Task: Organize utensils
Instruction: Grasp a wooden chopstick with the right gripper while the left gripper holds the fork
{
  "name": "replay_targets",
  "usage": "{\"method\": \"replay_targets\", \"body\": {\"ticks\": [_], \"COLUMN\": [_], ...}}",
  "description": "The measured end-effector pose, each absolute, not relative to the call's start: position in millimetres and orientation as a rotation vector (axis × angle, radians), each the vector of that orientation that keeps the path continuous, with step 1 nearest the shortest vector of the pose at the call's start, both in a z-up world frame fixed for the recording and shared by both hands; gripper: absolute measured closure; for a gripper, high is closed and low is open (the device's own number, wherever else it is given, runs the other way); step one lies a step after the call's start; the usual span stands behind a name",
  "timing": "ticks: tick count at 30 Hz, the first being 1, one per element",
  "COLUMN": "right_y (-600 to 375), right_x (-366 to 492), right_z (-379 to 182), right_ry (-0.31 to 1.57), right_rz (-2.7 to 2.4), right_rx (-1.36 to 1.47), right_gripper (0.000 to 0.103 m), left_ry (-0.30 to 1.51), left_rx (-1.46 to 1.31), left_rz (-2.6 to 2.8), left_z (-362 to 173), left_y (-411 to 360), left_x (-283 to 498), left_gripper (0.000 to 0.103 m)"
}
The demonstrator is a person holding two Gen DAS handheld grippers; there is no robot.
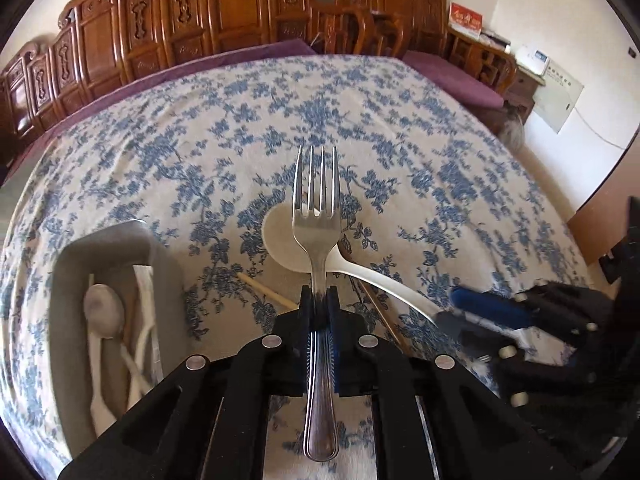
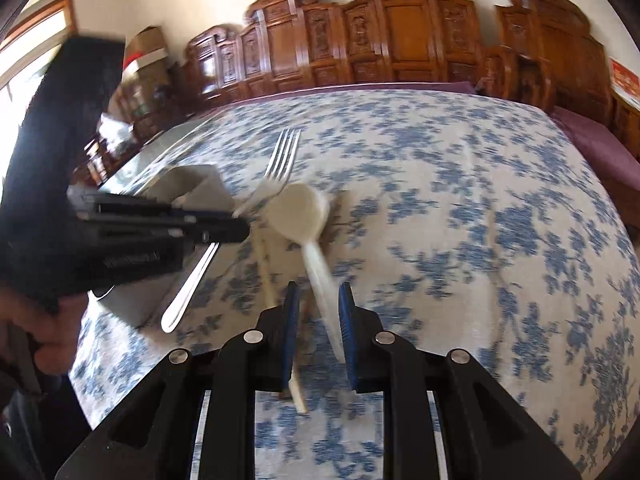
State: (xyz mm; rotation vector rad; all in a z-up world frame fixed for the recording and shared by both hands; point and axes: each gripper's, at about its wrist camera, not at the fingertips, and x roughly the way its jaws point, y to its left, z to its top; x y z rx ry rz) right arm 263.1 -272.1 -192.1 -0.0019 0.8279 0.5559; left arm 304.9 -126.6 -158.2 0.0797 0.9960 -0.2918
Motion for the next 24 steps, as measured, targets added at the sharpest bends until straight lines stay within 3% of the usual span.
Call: {"method": "replay_targets", "body": {"ticks": [21,23,24], "right_y": [-219,-217,-216], "right_x": [273,271,270], "right_z": [-224,-224,-224], "right_ry": [0.948,0.944,0.942], "right_rz": [0.583,0.574,0.569], "right_rx": [-0.156,-0.176,-0.189], "right_gripper": [0.081,0.085,0.095], "left_ry": [0.921,0.913,0.909], "left_rx": [0.063,0.07,0.076], "left_rz": [-0.268,-0.263,-0.258], "left_z": [-118,-115,-113], "left_y": [-72,-69,-68], "left_x": [261,259,257], "left_gripper": [0.097,0.097,0.097]}}
